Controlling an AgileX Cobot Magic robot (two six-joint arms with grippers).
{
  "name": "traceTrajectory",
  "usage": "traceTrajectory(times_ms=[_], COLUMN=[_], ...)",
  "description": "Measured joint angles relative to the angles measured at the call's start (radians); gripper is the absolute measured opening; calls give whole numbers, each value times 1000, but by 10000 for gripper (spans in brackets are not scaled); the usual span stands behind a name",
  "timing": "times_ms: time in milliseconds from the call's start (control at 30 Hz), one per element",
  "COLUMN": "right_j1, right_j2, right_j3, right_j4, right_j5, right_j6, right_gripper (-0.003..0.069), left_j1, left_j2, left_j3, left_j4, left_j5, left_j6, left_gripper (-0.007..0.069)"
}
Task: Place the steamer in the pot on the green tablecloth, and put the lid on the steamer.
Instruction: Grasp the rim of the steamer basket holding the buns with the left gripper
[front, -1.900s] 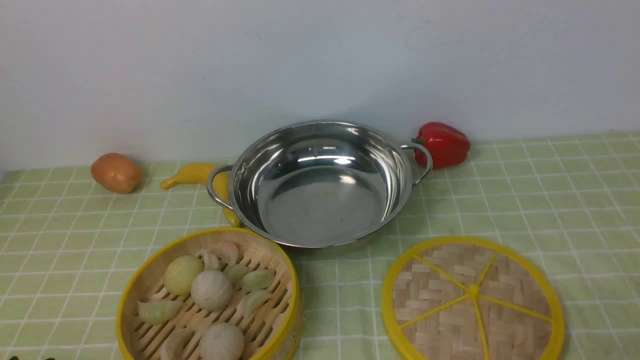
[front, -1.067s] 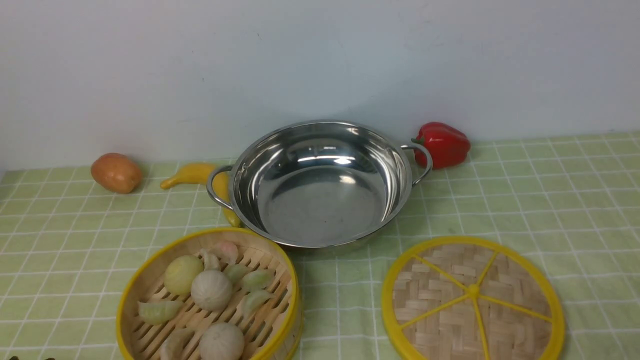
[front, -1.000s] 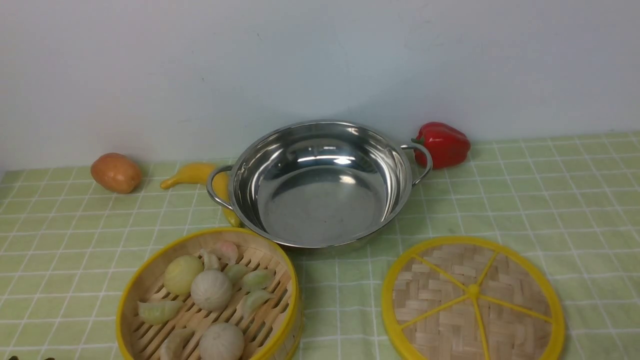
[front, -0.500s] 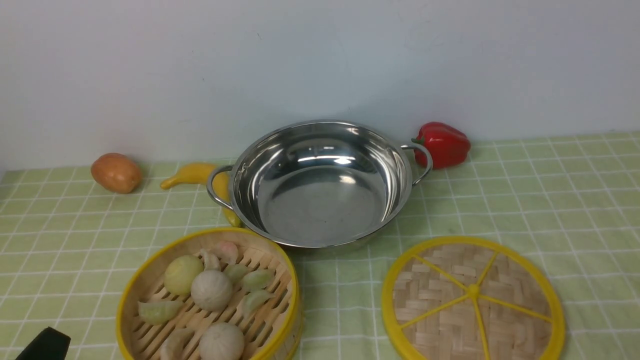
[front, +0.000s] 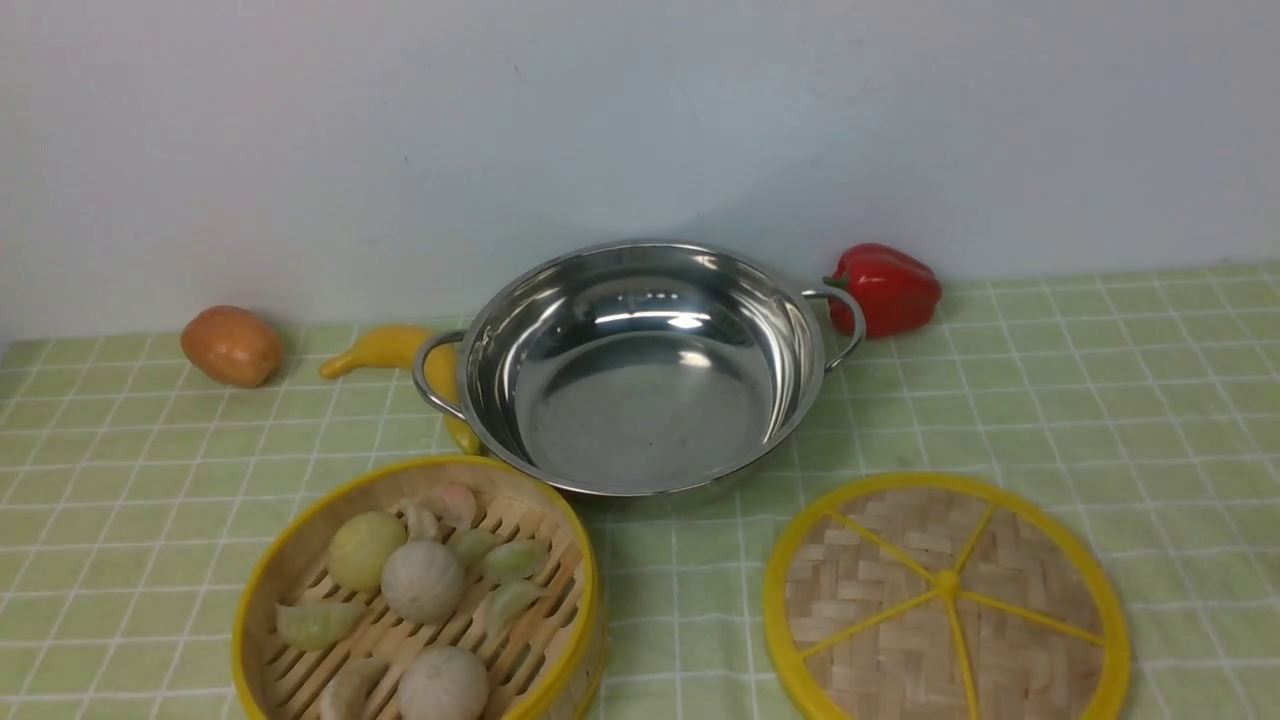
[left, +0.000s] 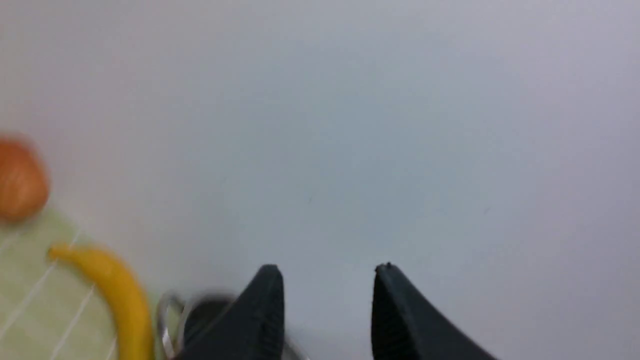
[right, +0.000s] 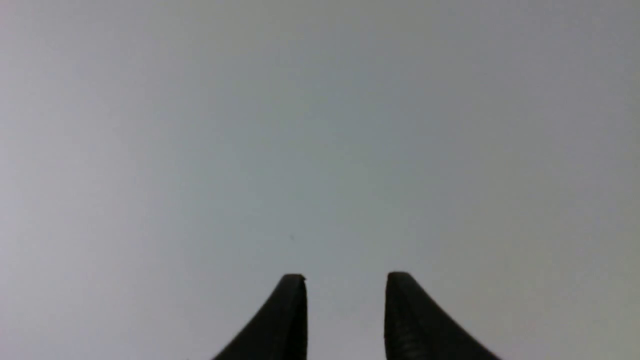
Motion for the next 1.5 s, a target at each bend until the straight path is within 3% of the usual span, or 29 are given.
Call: traceTrajectory(times_ms=[100, 167, 233, 267, 300, 400, 433, 567, 833, 1033, 1500], right_j1=[0, 1, 1, 1, 1, 1, 1, 1, 1, 1, 1], right_j2=[141, 304, 420, 432, 542, 696, 704, 843, 897, 899, 899], right_j3=[-172, -333, -419, -427, -484, -538, -538, -532, -532, -532, -532], right_j4=[-26, -46, -66, -68, -88, -140, -144, -244, -298, -297, -297], right_j5=[130, 367, 539, 558, 702, 906, 914, 976, 959, 947, 944], right_j6=[-84, -147, -180, -180, -192, -199, -199, -204, -210, -228, -230], right_gripper=[240, 240, 240, 240, 240, 240, 240, 240, 240, 240, 240], left_j1=[0, 0, 0, 0, 0, 0, 0, 0, 0, 0, 0], left_j2=[95, 243, 353, 365, 464, 657, 669, 901, 1153, 1332, 1599], left_j3=[-161, -302, -399, -408, -477, -596, -602, -676, -678, -679, -682], left_j4=[70, 149, 222, 230, 301, 489, 502, 750, 752, 682, 714], left_j5=[50, 226, 385, 404, 557, 840, 855, 1074, 1081, 930, 800], left_j6=[109, 193, 205, 203, 174, 36, 13, -206, -237, -244, -251], left_gripper=[243, 243, 243, 243, 243, 243, 243, 243, 243, 243, 243])
